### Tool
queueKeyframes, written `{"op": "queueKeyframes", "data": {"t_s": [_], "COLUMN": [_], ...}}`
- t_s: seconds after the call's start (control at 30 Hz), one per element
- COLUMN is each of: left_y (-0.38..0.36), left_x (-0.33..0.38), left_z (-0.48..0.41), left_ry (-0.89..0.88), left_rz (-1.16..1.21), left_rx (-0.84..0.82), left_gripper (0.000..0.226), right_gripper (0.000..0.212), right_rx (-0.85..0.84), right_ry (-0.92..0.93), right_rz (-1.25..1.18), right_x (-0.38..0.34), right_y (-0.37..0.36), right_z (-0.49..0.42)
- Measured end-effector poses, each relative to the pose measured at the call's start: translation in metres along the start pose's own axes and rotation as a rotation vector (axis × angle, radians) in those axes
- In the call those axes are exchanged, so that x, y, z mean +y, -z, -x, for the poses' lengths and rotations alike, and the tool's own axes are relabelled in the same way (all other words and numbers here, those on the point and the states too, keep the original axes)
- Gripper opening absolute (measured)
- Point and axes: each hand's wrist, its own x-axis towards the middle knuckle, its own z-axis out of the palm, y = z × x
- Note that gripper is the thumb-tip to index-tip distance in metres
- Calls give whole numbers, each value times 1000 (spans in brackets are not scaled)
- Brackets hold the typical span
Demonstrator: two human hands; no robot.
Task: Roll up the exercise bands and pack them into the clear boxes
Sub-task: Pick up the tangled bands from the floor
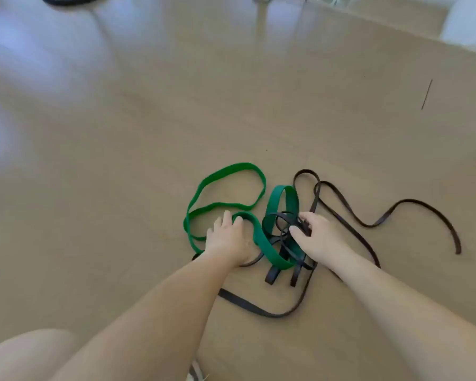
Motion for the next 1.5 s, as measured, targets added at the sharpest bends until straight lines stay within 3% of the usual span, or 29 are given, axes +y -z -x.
{"op": "queueKeyframes", "data": {"t_s": [0.13,0.3,0.43,0.57,0.63,0.73,0.83,0.9,1.0,1.13,1.2,1.3,1.37,1.43,1.5], "left_y": [-23,-27,-19,-32,-41,-43,-52,-57,-63,-83,-87,-61,-38,-18,-9], "left_x": [-50,-79,-109,-85,-75,-71,-56,-42,-26,27,49,34,3,-28,-51], "left_z": [-70,-104,-104,-109,-110,-108,-100,-94,-90,-74,-65,-66,-72,-81,-94], "left_ry": [196,297,432,393,410,331,316,298,238,86,-17,-65,26,149,283], "left_rz": [-75,-168,-38,209,239,7,16,-18,-55,119,245,336,361,241,174], "left_rx": [45,118,168,242,245,211,182,159,169,85,8,-185,-37,297,389], "left_gripper": [71,80,103,109,93,49,32,30,26,16,11,19,28,33,60], "right_gripper": [77,100,105,146,159,159,160,148,105,57,41,22,19,22,19], "right_rx": [-9,-63,145,131,62,93,100,91,55,-59,-60,-161,-249,-249,-191], "right_ry": [-73,-152,-129,-335,-382,-357,-372,-367,-320,-182,-118,-3,4,-9,-26], "right_rz": [112,90,274,326,293,312,288,320,214,29,-52,67,180,287,296], "right_x": [36,68,90,115,126,136,130,127,117,78,63,53,49,44,39], "right_y": [-31,-55,-48,-21,-13,-9,-11,-16,-23,-48,-56,-45,-35,-28,-22], "right_z": [-53,-77,-84,-105,-111,-113,-112,-109,-107,-104,-100,-96,-94,-97,-101]}}
